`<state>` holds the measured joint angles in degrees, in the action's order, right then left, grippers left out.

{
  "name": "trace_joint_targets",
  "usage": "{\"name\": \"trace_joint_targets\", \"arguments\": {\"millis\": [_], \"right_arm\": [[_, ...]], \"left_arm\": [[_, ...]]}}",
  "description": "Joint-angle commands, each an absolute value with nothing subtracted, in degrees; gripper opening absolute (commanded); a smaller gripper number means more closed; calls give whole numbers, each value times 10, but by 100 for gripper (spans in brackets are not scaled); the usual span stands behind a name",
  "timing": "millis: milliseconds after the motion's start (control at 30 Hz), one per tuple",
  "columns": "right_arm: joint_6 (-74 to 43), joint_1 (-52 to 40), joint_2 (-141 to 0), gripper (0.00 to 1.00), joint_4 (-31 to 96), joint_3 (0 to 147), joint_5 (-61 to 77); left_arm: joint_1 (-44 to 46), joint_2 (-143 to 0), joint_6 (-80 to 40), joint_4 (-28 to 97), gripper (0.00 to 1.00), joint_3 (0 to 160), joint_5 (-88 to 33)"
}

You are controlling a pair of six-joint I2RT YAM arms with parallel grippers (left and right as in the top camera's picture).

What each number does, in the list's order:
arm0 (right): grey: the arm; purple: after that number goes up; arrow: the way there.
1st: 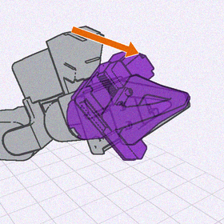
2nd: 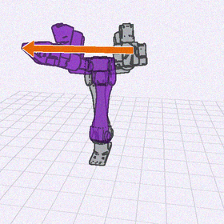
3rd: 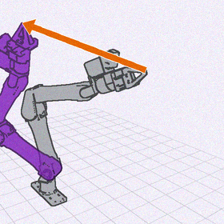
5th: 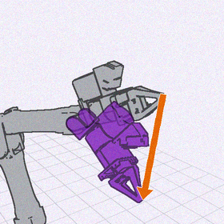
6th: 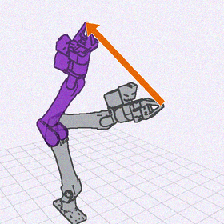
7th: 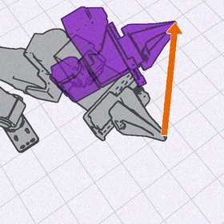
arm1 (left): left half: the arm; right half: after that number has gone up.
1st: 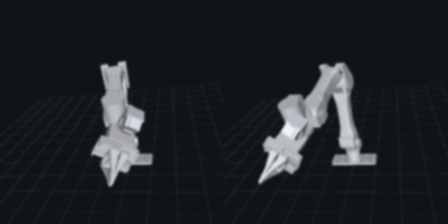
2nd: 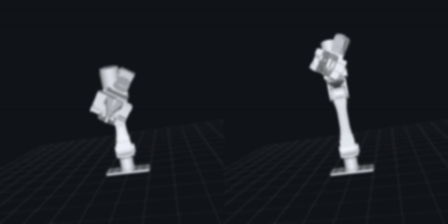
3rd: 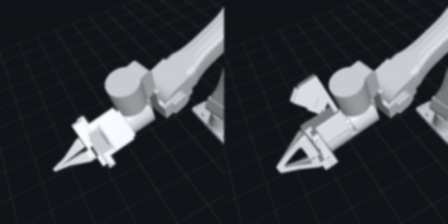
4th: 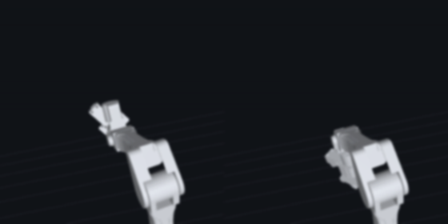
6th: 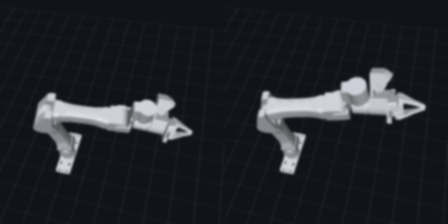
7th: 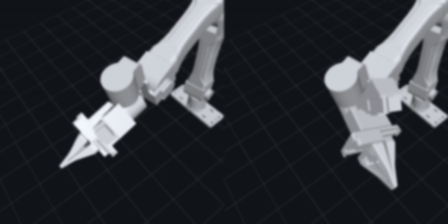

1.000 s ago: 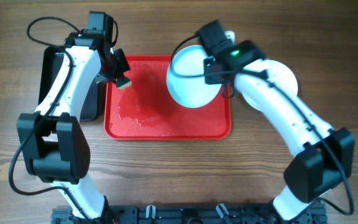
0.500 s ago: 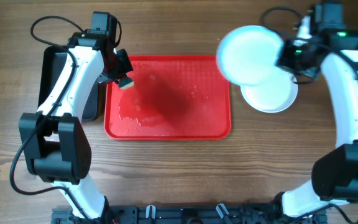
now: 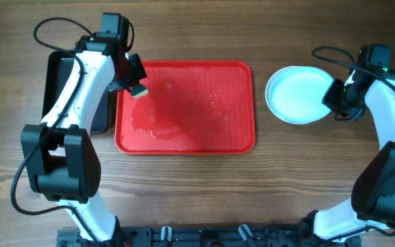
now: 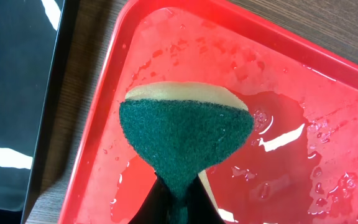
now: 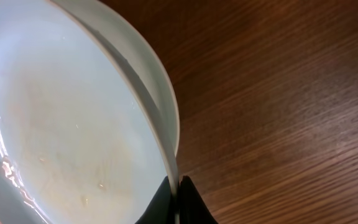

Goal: Clean dirty plates on tray and stack at the side
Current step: 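Move the left gripper to the black tray and drop the sponge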

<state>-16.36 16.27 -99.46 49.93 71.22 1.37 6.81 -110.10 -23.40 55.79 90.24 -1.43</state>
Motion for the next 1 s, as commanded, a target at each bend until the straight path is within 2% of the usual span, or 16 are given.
{"name": "trace_joint_targets", "arguments": {"millis": [0, 67, 133, 200, 233, 267, 433, 700, 967], "right_arm": [[-165, 159, -985, 4, 473, 700, 52], [-162, 157, -985, 7, 471, 700, 56], [-150, 153, -985, 27, 469, 700, 65], [-144, 148, -985, 52, 462, 701, 99], [-133, 145, -985, 62, 459, 703, 114], [-133, 141, -985, 66, 456, 706, 124], [-120, 113, -985, 73, 471, 752, 151], [-121, 15, -985, 74, 490, 807, 151], [-122, -96, -985, 78, 475, 807, 127]], "left_arm": [[70, -1106, -227, 555, 4, 899, -19], [70, -1106, -227, 554, 4, 899, -19], [70, -1104, -221, 553, 4, 901, -19], [70, -1099, -199, 556, 4, 910, -19], [70, -1095, -197, 561, 4, 917, -16], [69, -1091, -197, 568, 4, 925, -9], [66, -1064, -197, 612, 4, 959, 63], [10, -1048, -197, 665, 4, 953, 125], [-98, -1048, -192, 560, 4, 875, 117]]}}
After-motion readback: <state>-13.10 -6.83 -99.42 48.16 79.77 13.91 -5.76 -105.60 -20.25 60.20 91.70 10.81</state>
